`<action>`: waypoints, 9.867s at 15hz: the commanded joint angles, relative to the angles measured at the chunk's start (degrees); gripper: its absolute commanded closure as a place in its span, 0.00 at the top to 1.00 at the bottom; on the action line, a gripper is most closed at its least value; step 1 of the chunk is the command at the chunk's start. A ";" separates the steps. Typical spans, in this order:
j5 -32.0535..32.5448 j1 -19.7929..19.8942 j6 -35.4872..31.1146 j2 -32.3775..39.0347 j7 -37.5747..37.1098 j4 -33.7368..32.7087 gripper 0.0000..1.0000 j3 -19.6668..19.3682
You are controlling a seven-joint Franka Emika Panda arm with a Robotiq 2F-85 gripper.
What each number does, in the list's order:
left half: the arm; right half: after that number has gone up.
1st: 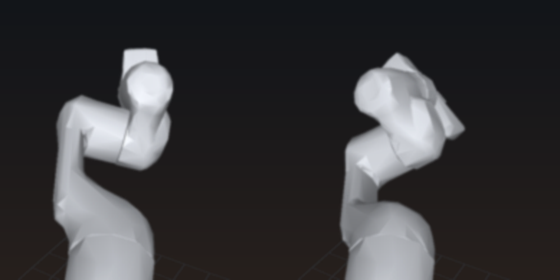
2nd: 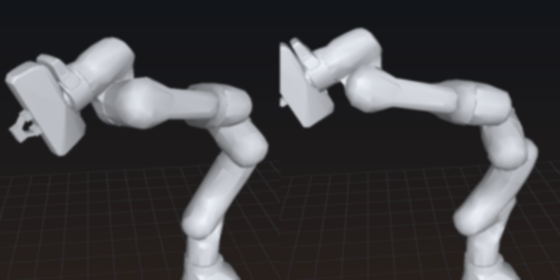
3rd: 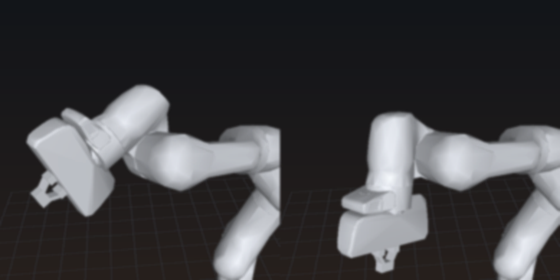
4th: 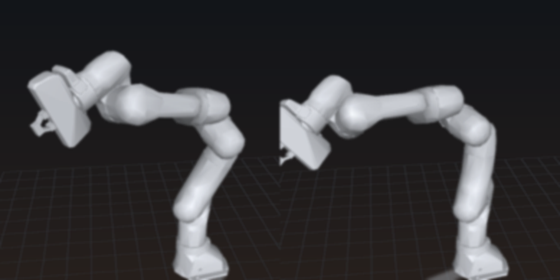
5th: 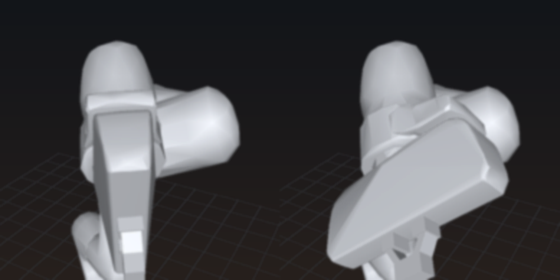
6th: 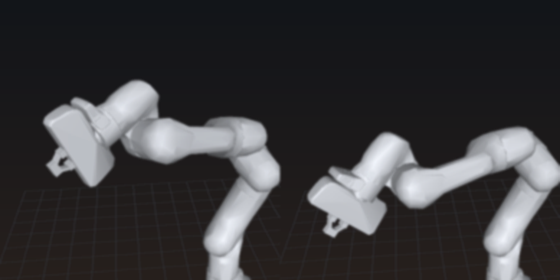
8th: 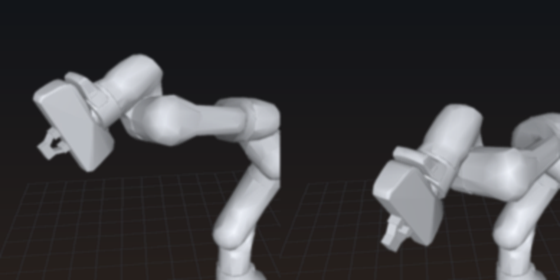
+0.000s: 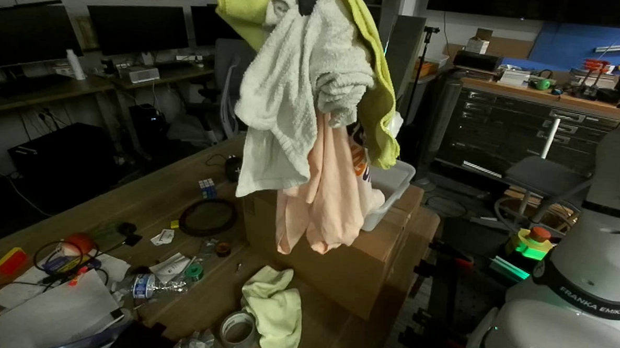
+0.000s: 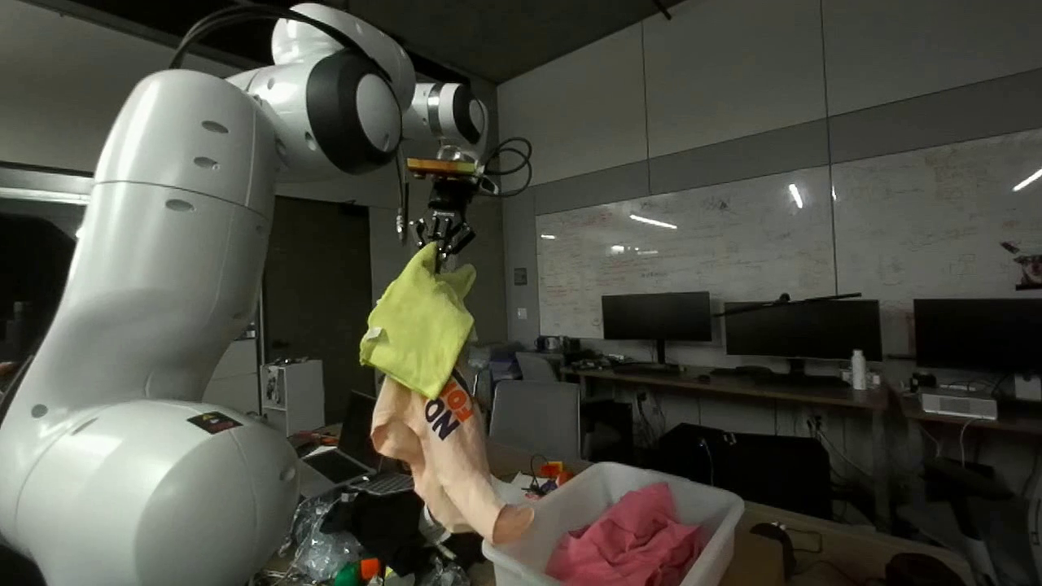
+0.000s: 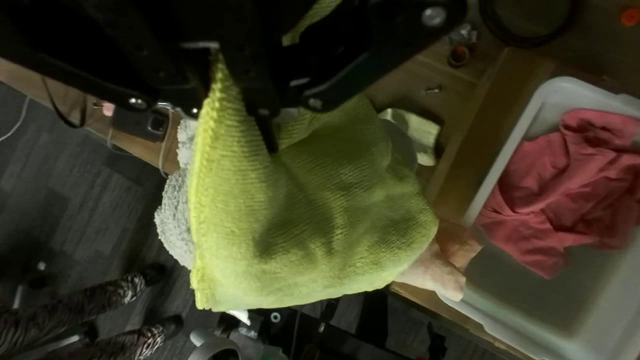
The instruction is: Remove the contents from the storage box and put them on the table
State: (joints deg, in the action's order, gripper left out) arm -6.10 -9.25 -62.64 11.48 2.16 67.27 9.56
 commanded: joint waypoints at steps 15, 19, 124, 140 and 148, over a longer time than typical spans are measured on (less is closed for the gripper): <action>-0.81 -6.55 7.72 14.22 0.58 -18.90 0.06 0.61; 5.02 -7.57 8.76 14.79 3.95 -18.93 0.50 0.07; 18.05 0.91 -21.01 -12.40 -4.65 27.03 0.01 0.70; 19.52 -1.87 -34.79 -3.79 -3.17 22.32 0.31 0.51; 32.01 -1.53 -29.56 -6.13 -1.25 28.69 0.90 -1.21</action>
State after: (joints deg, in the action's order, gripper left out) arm 21.66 -11.14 -96.59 8.30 0.94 92.50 9.78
